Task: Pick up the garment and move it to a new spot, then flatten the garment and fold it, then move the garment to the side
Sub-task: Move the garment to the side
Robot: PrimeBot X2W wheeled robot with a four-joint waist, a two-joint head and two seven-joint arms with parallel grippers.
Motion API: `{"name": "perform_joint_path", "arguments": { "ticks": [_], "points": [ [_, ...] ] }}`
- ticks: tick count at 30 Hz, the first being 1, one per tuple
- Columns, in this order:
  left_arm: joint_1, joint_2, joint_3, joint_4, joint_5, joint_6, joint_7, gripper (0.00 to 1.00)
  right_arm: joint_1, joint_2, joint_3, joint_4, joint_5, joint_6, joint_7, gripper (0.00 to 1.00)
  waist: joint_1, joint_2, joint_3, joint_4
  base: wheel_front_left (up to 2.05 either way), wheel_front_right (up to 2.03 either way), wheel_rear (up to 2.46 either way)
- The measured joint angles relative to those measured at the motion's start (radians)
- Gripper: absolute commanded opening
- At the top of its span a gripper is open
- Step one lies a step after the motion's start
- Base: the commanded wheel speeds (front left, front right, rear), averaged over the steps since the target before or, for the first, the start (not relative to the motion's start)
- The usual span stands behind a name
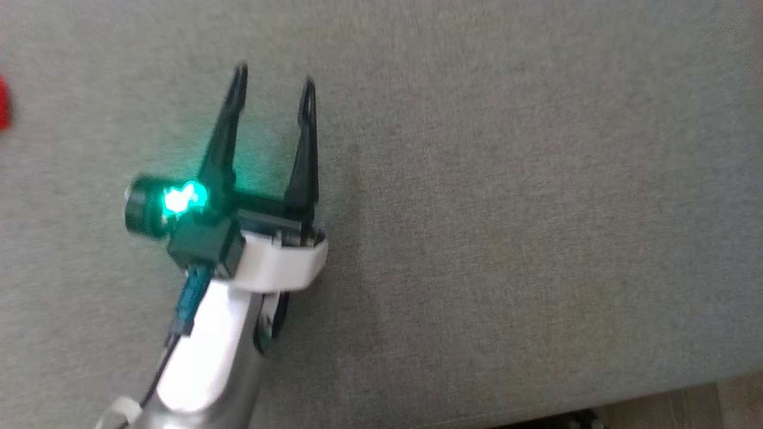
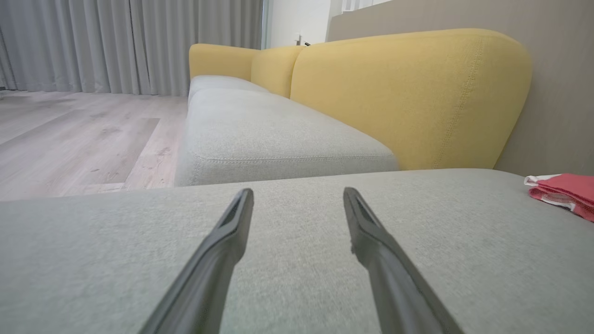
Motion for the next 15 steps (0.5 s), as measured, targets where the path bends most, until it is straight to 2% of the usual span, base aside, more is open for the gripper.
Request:
{"name": "perform_joint_path", "arguments": {
  "ticks": [5,9,15],
  "points": [
    [0.106,0.0,0.002,0.04,-0.01,0.017,0.001,1.0,0.056,0.115,-0.021,-0.01,-0.045,0.0,-0.101,1.0,-0.0003,0.0,-0.118,0.016,0.0,0.0,0.0],
    [0.179,0.0,0.016,0.093,-0.025,0.034,0.002,1.0,0.17,0.241,-0.016,-0.043,-0.065,0.0,-0.179,1.0,-0.0003,0.0001,-0.227,0.027,0.0,0.0,0.0],
    [0.291,0.0,0.027,0.183,-0.042,0.034,0.002,1.0,0.372,0.407,0.008,-0.122,-0.016,0.0,-0.286,1.0,-0.0004,0.0001,-0.403,0.044,0.0,0.0,0.0]
  ]
}}
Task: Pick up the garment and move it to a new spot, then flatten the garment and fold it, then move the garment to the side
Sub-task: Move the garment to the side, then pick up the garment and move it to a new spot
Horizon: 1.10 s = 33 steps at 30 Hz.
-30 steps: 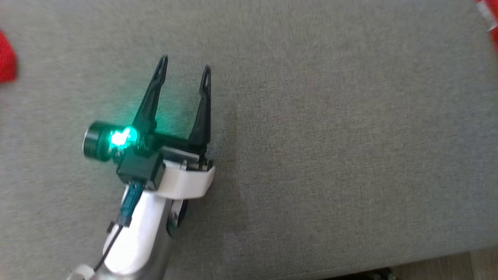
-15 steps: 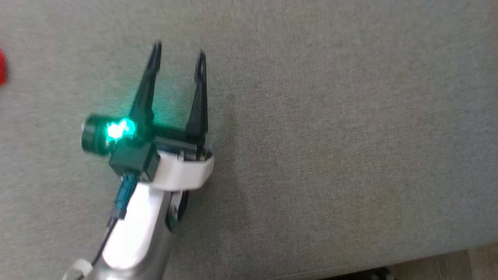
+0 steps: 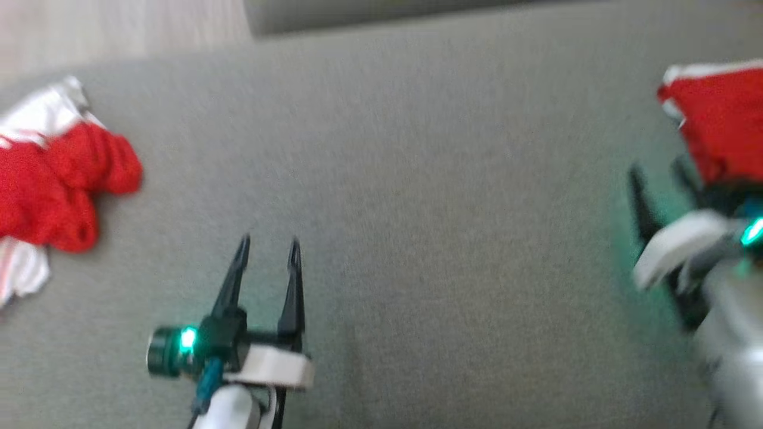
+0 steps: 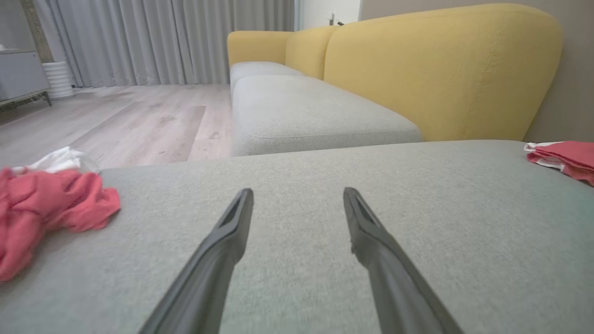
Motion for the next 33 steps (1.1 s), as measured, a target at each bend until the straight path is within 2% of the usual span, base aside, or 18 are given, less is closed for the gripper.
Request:
{"name": "perform_joint_path", "arguments": {
  "ticks": [4,6,10,13,18,33],
  "points": [
    [0.066,0.0,0.013,0.036,-0.01,0.0,0.0,1.0,0.18,0.071,-0.002,-0.085,0.049,0.0,-0.03,1.0,0.0,0.0,-0.117,0.016,0.0,0.0,0.0],
    [0.088,0.0,0.031,0.039,-0.013,0.0,0.0,1.0,0.281,0.109,-0.033,-0.194,0.063,0.0,-0.031,1.0,0.0,0.0,-0.167,0.025,0.0,0.0,0.0],
    [0.104,0.001,0.054,0.071,-0.003,-0.002,0.0,1.0,0.458,0.174,-0.112,-0.422,-0.014,0.0,-0.032,1.0,0.0,0.0,-0.25,0.046,0.0,0.0,0.0],
    [0.13,0.001,0.064,0.102,0.009,-0.011,0.0,1.0,0.574,0.226,-0.175,-0.503,-0.095,0.0,-0.034,1.0,0.0,0.0,-0.298,0.06,0.0,0.0,0.0],
    [0.172,0.001,0.074,0.128,0.016,-0.009,0.0,1.0,0.695,0.265,-0.168,-0.545,-0.177,0.0,-0.034,1.0,0.0,0.0,-0.354,0.07,0.0,0.0,0.0],
    [0.18,0.001,0.101,0.128,0.028,-0.011,0.0,1.0,0.688,0.278,-0.214,-0.566,-0.171,0.0,-0.034,1.0,0.0002,0.0,-0.359,0.087,0.0,0.0,0.0]
  ]
}}
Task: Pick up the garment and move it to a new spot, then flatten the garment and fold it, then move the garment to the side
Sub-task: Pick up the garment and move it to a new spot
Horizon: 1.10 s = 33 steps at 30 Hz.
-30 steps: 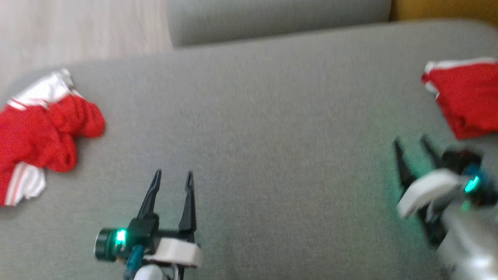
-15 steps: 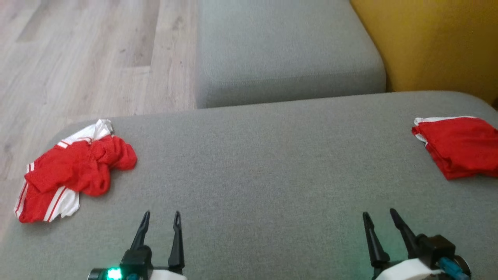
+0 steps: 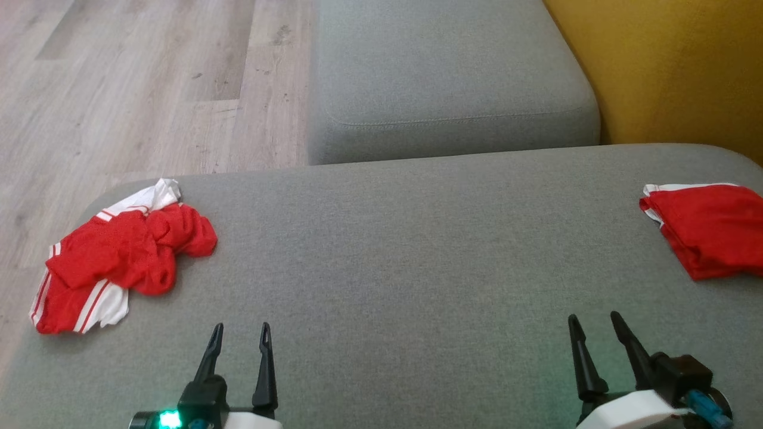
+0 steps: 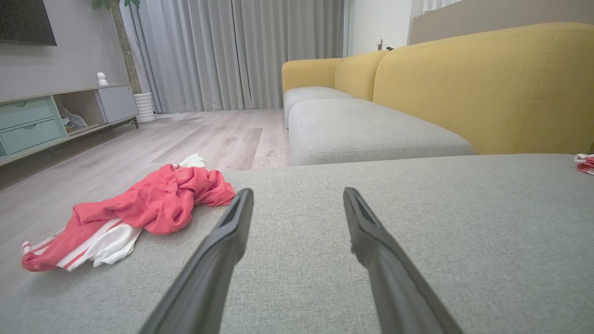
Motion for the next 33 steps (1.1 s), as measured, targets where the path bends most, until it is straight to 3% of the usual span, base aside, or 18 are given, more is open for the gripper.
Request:
{"name": "perform_joint_path", "arguments": {
  "ticks": [13,33],
  "points": [
    [-0.006,0.0,0.007,-0.006,0.017,-0.016,0.0,1.0,-0.001,0.002,-0.042,-0.001,0.0,0.0,0.0,1.0,0.0001,0.0,0.015,0.058,0.0,0.0,0.0],
    [-0.05,0.006,0.13,-0.098,0.053,-0.023,0.003,1.0,-0.065,0.023,-0.025,-0.016,0.0,0.0,0.0,1.0,0.0002,0.0,0.096,0.429,0.0,0.0,0.0]
  ]
}}
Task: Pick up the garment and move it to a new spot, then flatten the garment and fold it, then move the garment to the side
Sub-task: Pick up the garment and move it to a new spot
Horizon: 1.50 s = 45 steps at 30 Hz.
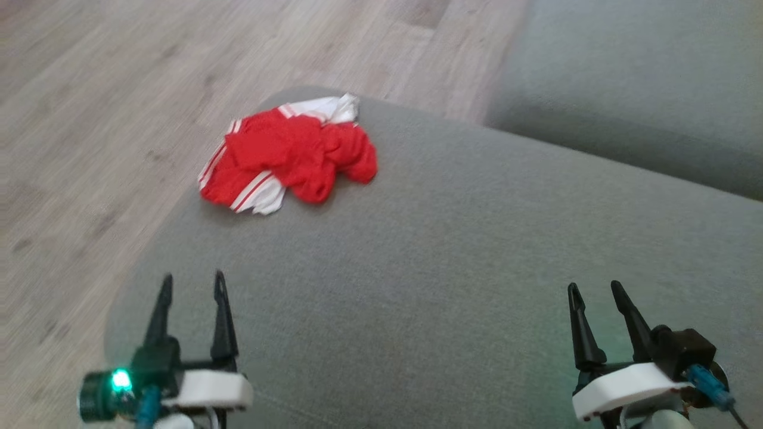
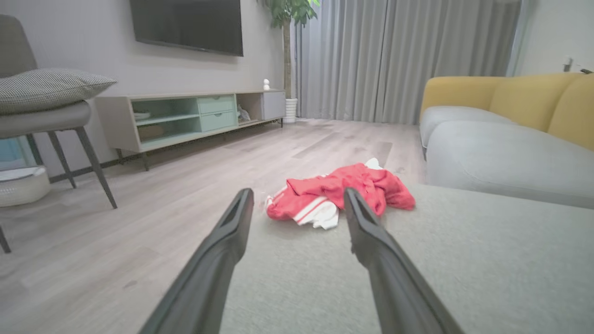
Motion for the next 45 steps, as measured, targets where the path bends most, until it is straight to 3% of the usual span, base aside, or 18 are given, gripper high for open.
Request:
{"name": "perform_joint_path", "arguments": {
  "ticks": [5,10,13,16,21,28,33,34,35,40,45],
  "points": [
    [-0.064,0.002,0.041,-0.039,0.007,0.006,0.0,1.0,-0.011,-0.033,0.001,-0.003,0.0,0.0,0.0,1.0,0.0,0.0,0.059,0.013,0.0,0.0,0.0],
    [-0.214,0.031,0.062,-0.005,0.009,-0.034,0.0,1.0,-0.083,-0.125,0.012,-0.035,-0.009,0.0,0.0,1.0,0.0,0.0,0.159,-0.02,0.0,0.0,0.0],
    [-0.407,0.06,0.082,0.11,0.009,-0.045,-0.001,1.0,-0.17,-0.196,0.019,-0.053,-0.011,0.0,0.0,1.0,0.0002,0.0,0.241,-0.045,0.0,0.0,0.0],
    [-0.629,0.089,0.133,0.299,-0.006,-0.026,0.039,1.0,-0.238,-0.262,0.042,-0.073,-0.014,0.0,0.0,1.0,0.0003,0.0,0.327,-0.07,0.0,0.0,0.0],
    [-0.894,0.151,0.211,0.591,-0.081,-0.03,0.217,1.0,-0.311,-0.317,0.064,-0.09,-0.016,0.0,0.0,1.0,0.0003,0.0,0.462,-0.121,0.0,0.0,0.0],
    [-0.982,0.209,0.227,0.879,-0.108,-0.055,0.356,1.0,-0.37,-0.342,0.071,-0.146,-0.016,0.0,-0.013,1.0,-0.0001,-0.0001,0.614,-0.196,0.0,0.0,0.0],
    [-1.043,0.229,0.257,0.937,-0.155,-0.09,0.366,1.0,-0.395,-0.35,0.065,-0.187,-0.016,0.0,-0.022,1.0,-0.0003,0.0,0.678,-0.227,0.0,0.0,0.0],
    [-1.052,0.232,0.259,0.943,-0.162,-0.106,0.366,0.85,-0.399,-0.351,0.063,-0.19,-0.016,0.0,-0.022,1.0,-0.0003,0.0,0.684,-0.23,0.0,0.0,0.0],
    [-1.053,0.233,0.259,0.944,-0.167,-0.123,0.366,0.0,-0.401,-0.351,0.06,-0.19,-0.016,0.0,-0.022,1.0,-0.0003,0.0,0.685,-0.23,0.0,0.0,0.0],
    [-1.052,0.226,0.213,0.952,-0.131,-0.142,0.297,0.0,-0.402,-0.35,0.061,-0.166,-0.016,0.0,-0.022,1.0,-0.0001,0.0,0.664,-0.223,0.0,0.0,0.0],
    [-1.055,0.23,0.144,0.933,-0.066,-0.129,0.137,0.0,-0.404,-0.323,0.07,-0.104,-0.016,0.0,-0.02,1.0,0.0002,-0.0001,0.6,-0.224,0.0,0.0,0.0]
  ]
}}
